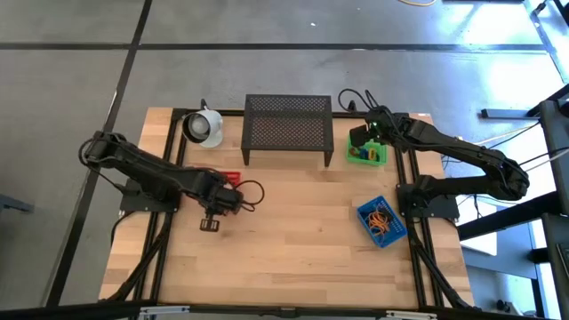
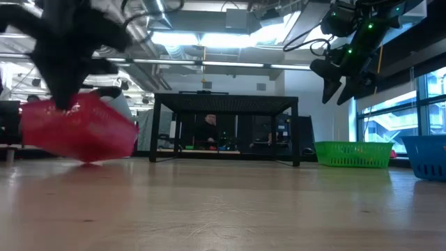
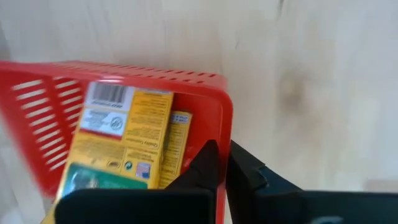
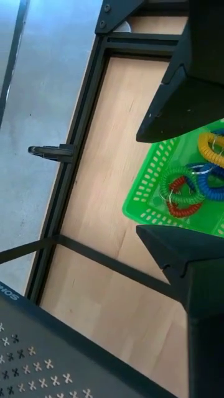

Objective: Pick & Place Office Desk Supplies
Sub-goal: Put the red bin on the shelf, then put the green bin on the shelf

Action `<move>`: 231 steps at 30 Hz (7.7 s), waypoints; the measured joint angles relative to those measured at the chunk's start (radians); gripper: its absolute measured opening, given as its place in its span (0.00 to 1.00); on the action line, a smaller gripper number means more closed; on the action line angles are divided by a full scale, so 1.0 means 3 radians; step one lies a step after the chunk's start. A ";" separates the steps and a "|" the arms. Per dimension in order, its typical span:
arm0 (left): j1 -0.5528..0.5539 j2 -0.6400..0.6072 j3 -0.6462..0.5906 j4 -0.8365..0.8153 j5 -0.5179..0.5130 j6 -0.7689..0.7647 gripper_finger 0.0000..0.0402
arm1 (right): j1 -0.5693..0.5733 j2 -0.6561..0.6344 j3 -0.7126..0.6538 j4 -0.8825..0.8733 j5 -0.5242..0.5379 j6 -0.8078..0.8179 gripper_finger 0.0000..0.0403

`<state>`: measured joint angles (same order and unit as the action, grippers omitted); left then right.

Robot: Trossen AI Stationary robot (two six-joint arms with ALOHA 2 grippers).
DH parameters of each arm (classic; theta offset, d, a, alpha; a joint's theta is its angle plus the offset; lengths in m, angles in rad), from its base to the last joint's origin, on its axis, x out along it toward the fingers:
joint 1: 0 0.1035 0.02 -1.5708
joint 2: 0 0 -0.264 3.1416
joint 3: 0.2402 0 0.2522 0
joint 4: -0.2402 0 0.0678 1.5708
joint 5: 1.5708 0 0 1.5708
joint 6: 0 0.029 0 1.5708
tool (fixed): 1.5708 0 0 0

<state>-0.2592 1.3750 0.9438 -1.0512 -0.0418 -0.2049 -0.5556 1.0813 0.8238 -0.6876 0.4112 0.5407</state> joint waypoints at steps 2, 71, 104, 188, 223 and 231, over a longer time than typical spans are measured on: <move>0.0000 0.0000 0.0168 -0.0022 0.0001 -0.0053 0.01 | 0.0000 0.0000 0.0000 0.0000 0.0001 -0.0026 0.57; 0.1790 0.0964 0.2203 -0.0183 -0.1208 0.2094 0.02 | -0.0001 0.0000 0.0001 0.0246 0.0111 -0.0522 0.57; 0.1714 0.1022 0.2392 -0.0437 -0.1462 0.2034 0.14 | 0.0000 0.0000 0.0001 0.0247 0.0048 -0.0533 0.57; 0.1300 0.1019 0.3496 -0.0623 -0.2202 0.0526 0.24 | 0.0299 0.0693 -0.0439 -0.0212 -0.0835 -0.0351 0.57; 0.1300 0.1020 0.3495 -0.0623 -0.2122 0.0428 0.20 | 0.0189 0.0797 -0.0435 -0.0273 -0.1141 0.0470 0.08; 0.1290 0.1020 0.3494 -0.0623 -0.2108 0.0354 0.20 | 0.0069 0.0797 -0.0436 0.0181 -0.1112 0.0997 0.18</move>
<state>0.1279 1.6810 1.9919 -1.2381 -0.6743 -0.0987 -0.5348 1.3205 0.6930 -0.6332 0.0776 0.8397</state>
